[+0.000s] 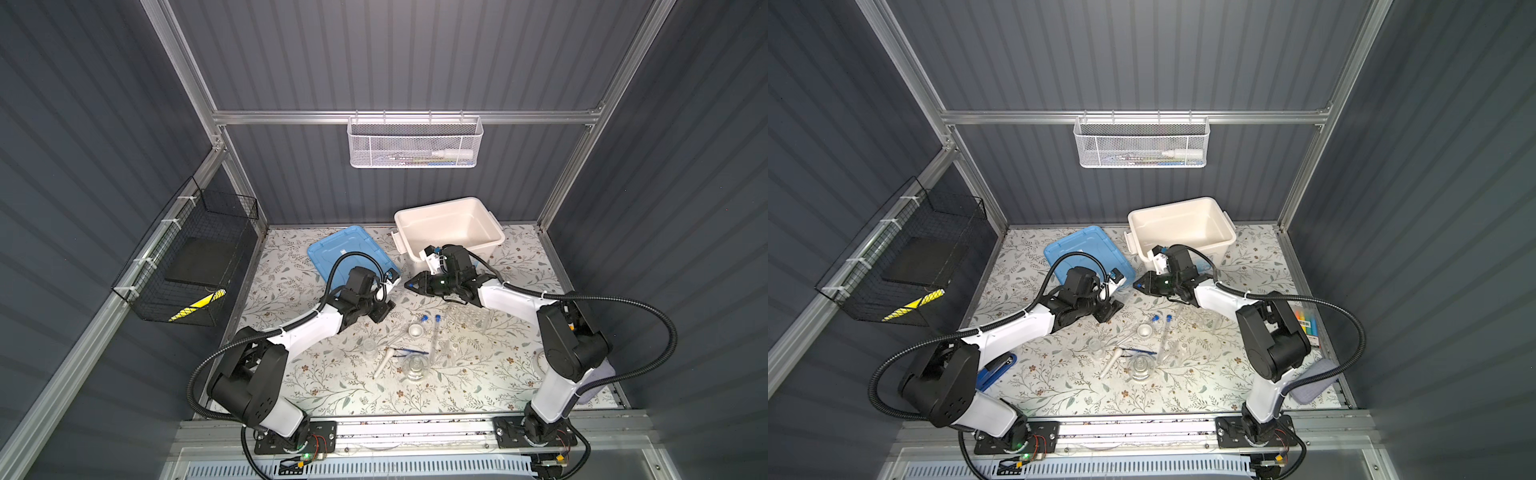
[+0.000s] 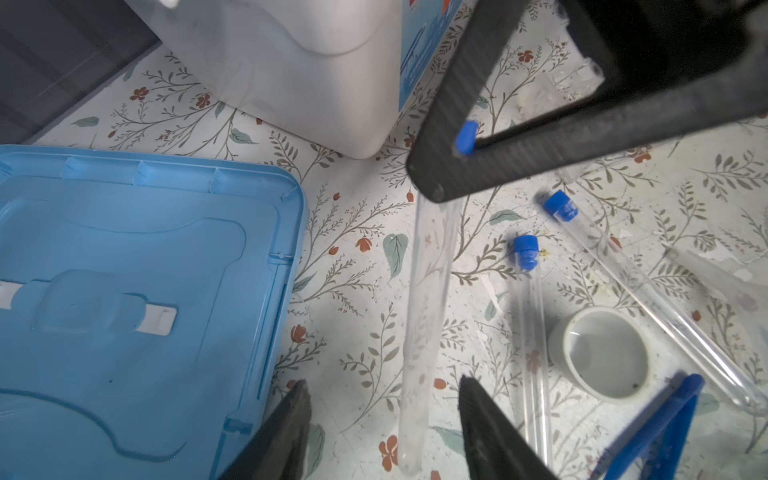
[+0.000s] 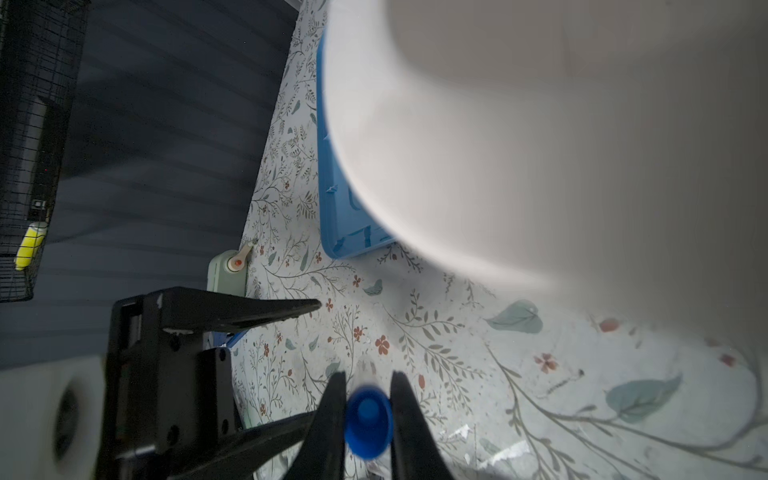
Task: Organize the chemistry lab equipment
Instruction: 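Open the left gripper and pull the tube away with the right gripper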
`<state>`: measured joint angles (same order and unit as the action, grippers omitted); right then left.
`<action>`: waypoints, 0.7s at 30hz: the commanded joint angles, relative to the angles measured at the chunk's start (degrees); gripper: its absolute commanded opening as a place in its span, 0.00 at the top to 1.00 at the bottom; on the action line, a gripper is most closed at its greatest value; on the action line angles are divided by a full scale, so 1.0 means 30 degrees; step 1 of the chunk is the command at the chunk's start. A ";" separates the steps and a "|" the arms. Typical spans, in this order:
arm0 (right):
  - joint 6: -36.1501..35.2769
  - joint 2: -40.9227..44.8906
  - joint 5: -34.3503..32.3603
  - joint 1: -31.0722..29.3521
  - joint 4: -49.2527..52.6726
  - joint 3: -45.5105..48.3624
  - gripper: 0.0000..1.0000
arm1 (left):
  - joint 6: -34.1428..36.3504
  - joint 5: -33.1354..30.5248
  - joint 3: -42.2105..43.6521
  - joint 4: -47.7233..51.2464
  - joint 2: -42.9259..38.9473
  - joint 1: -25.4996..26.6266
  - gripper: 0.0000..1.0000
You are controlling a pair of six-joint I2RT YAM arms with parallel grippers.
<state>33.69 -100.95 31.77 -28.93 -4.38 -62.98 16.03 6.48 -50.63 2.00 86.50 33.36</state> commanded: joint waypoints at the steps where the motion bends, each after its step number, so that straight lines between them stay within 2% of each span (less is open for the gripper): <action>1: -0.0555 0.0753 -0.1715 -0.0025 0.1753 0.0507 0.88 | -0.0504 -0.0497 0.0478 -0.0742 -0.0891 0.0128 0.39; 5: -0.1258 0.1961 -0.3198 0.0035 0.2774 0.0883 0.90 | -0.0803 -0.1139 0.1065 -0.1375 -0.1621 0.0128 0.40; 9: -0.1686 0.3399 -0.4968 0.0108 0.3359 0.1428 0.93 | -0.1281 -0.2711 0.1464 -0.1827 -0.1953 0.0117 0.42; 17: -0.1388 0.5445 -0.5990 0.0208 0.3392 0.2032 0.95 | -0.1768 -0.3702 0.1873 -0.2145 -0.1997 0.0099 0.42; 21: -0.2079 0.6514 -0.7501 0.0264 0.4455 0.1981 0.95 | -0.2039 -0.4346 0.1965 -0.1981 -0.1997 0.0099 0.41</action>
<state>29.36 -83.77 13.61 -28.49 5.89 -57.52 11.49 -4.19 -45.60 -3.38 81.41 33.36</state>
